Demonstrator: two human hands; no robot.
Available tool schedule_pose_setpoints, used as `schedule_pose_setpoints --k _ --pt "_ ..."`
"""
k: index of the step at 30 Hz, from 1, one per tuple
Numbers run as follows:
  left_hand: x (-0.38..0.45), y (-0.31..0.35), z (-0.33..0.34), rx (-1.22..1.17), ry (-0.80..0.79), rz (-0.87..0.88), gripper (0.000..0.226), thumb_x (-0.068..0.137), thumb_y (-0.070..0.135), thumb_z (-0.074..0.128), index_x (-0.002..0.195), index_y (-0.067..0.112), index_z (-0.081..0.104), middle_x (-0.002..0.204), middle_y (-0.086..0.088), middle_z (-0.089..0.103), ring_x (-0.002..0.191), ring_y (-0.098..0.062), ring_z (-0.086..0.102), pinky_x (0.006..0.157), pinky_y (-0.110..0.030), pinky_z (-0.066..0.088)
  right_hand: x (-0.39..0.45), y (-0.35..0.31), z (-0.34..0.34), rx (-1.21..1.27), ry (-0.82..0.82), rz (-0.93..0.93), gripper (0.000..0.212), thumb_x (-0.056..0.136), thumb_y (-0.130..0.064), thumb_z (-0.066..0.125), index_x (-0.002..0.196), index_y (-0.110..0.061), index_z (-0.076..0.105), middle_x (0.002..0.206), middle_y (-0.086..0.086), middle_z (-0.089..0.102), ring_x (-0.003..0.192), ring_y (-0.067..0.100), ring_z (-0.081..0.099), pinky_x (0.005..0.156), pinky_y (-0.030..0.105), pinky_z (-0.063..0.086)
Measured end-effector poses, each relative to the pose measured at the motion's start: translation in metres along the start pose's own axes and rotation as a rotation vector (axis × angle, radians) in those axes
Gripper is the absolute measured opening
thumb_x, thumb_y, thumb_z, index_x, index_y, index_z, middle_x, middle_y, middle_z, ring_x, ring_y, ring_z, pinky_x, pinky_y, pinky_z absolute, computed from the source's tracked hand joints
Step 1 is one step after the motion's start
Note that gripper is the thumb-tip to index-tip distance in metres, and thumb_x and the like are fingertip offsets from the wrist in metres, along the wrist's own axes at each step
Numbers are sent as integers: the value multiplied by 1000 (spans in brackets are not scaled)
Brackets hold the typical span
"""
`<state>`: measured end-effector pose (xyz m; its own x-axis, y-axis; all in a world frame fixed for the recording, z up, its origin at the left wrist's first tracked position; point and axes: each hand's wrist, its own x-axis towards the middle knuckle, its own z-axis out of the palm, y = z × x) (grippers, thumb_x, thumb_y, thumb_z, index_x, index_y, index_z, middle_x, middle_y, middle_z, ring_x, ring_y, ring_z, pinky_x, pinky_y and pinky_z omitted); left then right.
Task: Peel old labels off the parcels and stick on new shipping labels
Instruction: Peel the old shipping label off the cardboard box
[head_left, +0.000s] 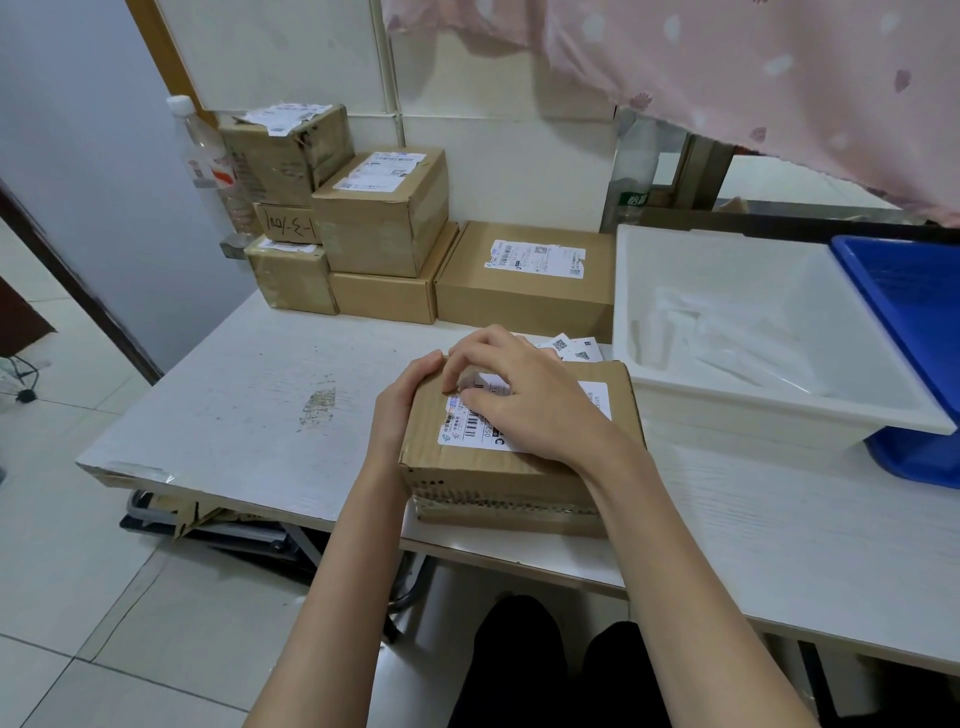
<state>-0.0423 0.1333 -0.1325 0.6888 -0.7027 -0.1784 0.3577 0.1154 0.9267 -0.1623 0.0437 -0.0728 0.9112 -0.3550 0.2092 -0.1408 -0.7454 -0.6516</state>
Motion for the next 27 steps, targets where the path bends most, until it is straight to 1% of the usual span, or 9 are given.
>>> schedule_pose_setpoints --k 3,7,10,12,16,20,23,25,27 --pt "-1 0 0 -19 -13 -22 24 89 31 61 71 17 67 69 -2 60 65 -17 56 64 -29 42 0 1 1 -17 -2 -9 17 90 -16 57 86 -32 62 113 -19 53 113 8 47 105 41 29" --pt "0 -1 0 -31 -21 -16 20 87 31 64 83 11 66 77 -6 61 73 -20 59 67 -30 45 1 1 2 -45 -5 -17 18 90 -17 56 84 -33 59 111 -20 51 111 8 46 104 40 29" --pt "2 -2 -1 -47 -45 -45 24 78 34 70 85 11 66 81 -8 60 76 -22 59 70 -32 45 0 0 1 -46 -15 -9 22 89 -17 54 77 -35 54 112 -19 51 110 10 46 104 41 29" --pt "1 -2 -1 -66 -72 -63 27 75 37 72 85 13 66 79 -7 60 73 -22 59 68 -32 45 -1 -1 -2 4 -23 16 25 89 -15 54 73 -35 52 114 -19 52 110 10 46 104 40 30" --pt "2 -3 -3 -10 -28 -34 24 78 37 69 82 14 66 75 -5 58 69 -19 56 64 -30 42 -3 -2 -3 66 7 12 18 88 -15 59 90 -32 65 112 -20 54 108 6 50 103 40 35" --pt "1 -2 -2 -37 -66 -62 32 66 43 75 80 15 68 77 -5 58 71 -21 56 68 -33 42 -3 -1 -2 26 4 -3 12 86 -17 62 86 -28 66 110 -19 53 106 6 49 102 41 34" --pt "1 -2 -2 -27 -39 -52 40 64 44 76 86 12 67 83 -9 58 78 -24 56 72 -35 42 -2 0 0 -19 6 -15 13 87 -18 60 84 -30 63 110 -19 51 109 7 47 103 40 31" --pt "1 0 -1 -10 -21 -29 38 67 41 74 88 11 67 85 -11 59 81 -25 57 73 -35 44 -1 0 2 -39 3 -16 13 89 -19 58 84 -31 61 109 -20 50 109 8 47 103 40 30" --pt "-1 1 0 -8 -23 -31 29 73 37 70 84 11 66 81 -10 59 76 -23 58 68 -33 45 -1 0 3 -46 -1 -19 13 89 -19 57 85 -31 60 110 -20 49 109 8 47 103 40 30"
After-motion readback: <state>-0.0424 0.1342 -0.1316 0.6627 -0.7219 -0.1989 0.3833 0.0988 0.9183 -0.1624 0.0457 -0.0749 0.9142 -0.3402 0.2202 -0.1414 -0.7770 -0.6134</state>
